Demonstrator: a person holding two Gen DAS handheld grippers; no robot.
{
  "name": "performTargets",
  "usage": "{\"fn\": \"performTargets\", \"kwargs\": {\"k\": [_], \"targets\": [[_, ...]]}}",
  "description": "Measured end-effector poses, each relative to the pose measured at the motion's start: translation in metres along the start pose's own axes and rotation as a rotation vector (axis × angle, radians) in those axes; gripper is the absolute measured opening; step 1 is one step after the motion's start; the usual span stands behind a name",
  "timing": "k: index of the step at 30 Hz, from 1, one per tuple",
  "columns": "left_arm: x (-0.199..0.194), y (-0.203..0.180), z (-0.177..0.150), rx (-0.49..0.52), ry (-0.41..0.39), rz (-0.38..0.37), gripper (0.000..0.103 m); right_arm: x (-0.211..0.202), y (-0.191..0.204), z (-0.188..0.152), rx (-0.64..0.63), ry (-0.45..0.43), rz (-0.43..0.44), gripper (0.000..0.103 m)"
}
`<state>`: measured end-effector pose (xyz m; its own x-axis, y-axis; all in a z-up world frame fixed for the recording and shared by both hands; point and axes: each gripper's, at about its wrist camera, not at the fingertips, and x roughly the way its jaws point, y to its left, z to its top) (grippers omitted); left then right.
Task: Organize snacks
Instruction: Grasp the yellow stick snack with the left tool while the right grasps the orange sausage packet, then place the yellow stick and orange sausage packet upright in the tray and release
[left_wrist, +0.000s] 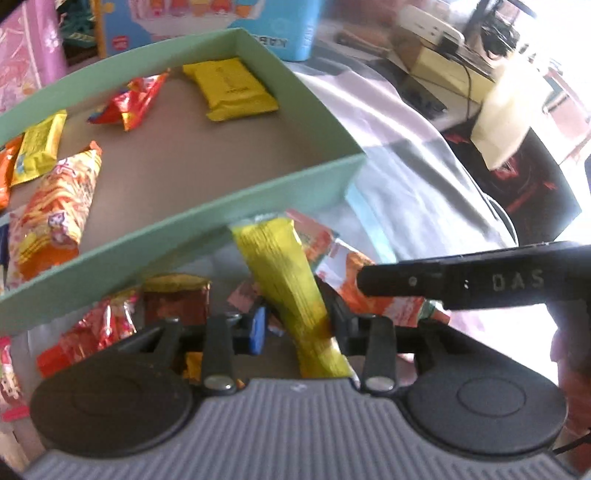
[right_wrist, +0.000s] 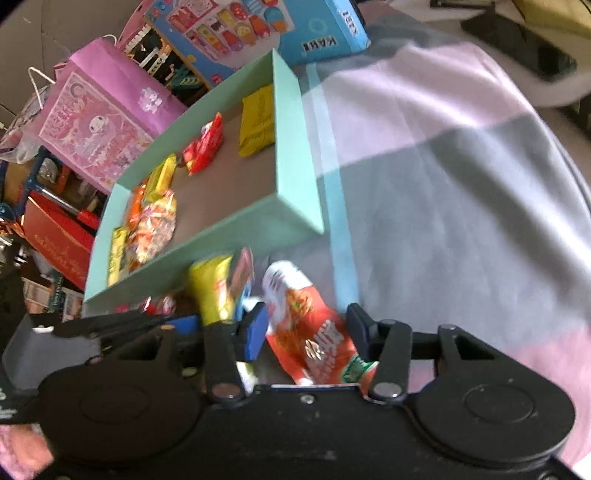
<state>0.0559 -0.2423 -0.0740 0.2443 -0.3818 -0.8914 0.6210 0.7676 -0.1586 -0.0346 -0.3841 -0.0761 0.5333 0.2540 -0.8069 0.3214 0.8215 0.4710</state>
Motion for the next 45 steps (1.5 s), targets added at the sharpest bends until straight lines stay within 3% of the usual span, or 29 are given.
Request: {"fn": "performTargets", "kwargs": {"k": [10, 17, 19, 22, 29, 32, 42, 43, 45], "targets": [[0.002, 0.003, -0.001, -0.046, 0.03, 0.054, 0.044, -0.005, 0.007, -0.012, -0.002, -0.022, -0.035, 0.041], [-0.005, -0.004, -0.017, -0.038, 0.045, 0.04, 0.049, -0.008, 0.005, -0.009, -0.011, -0.034, -0.068, 0.041], [-0.003, -0.009, -0.019, -0.011, 0.036, 0.06, 0.043, -0.009, 0.005, -0.01, -0.007, -0.037, -0.073, 0.041], [-0.005, -0.019, -0.023, 0.057, 0.017, 0.118, 0.021, -0.012, 0.004, -0.012, -0.002, -0.042, -0.079, 0.041], [-0.017, 0.011, -0.029, -0.028, 0.027, 0.074, 0.02, -0.012, 0.012, -0.014, -0.031, -0.038, -0.1, 0.041], [-0.03, 0.031, -0.031, -0.095, 0.013, 0.02, 0.02, -0.002, 0.026, -0.012, -0.079, -0.028, -0.119, 0.041], [-0.052, 0.053, -0.037, -0.125, -0.036, -0.016, 0.02, 0.026, 0.076, -0.016, -0.286, -0.065, -0.29, 0.046], [-0.052, 0.053, -0.036, -0.126, -0.039, -0.02, 0.02, 0.027, 0.079, -0.019, -0.312, -0.07, -0.307, 0.045], [-0.054, 0.055, -0.037, -0.128, -0.047, -0.029, 0.02, 0.028, 0.086, -0.024, -0.352, -0.072, -0.33, 0.031]]}}
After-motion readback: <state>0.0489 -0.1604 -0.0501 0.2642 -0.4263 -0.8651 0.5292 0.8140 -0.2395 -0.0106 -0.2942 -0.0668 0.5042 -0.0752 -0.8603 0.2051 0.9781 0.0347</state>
